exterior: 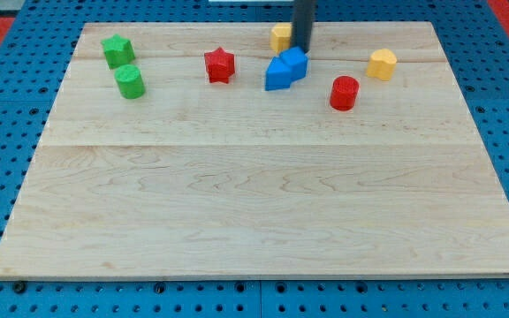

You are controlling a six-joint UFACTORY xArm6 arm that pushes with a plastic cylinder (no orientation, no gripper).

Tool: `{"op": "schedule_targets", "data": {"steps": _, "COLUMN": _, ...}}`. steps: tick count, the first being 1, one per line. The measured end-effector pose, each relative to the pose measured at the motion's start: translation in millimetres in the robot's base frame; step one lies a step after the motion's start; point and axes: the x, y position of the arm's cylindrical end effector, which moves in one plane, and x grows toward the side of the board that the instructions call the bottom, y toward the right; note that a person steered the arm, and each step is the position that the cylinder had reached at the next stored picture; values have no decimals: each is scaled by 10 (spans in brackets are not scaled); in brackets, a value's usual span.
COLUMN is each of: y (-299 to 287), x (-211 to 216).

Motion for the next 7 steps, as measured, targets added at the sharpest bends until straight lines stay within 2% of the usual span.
{"op": "schedule_targets", "data": {"steps": 1, "y": -467, "x": 409}}
{"op": "schedule_targets", "data": {"steps": 2, "y": -229, "x": 408}}
{"op": "schedule_targets", "data": {"steps": 3, "y": -117, "x": 28}}
{"op": "schedule_targets", "data": {"steps": 4, "y": 319, "x": 395}}
{"op": "schedule_targets", "data": {"steps": 5, "y": 38, "x": 641}}
{"op": "schedule_targets", "data": {"steps": 6, "y": -661, "x": 866}}
{"op": "schedule_targets", "data": {"steps": 7, "y": -1049, "x": 952}}
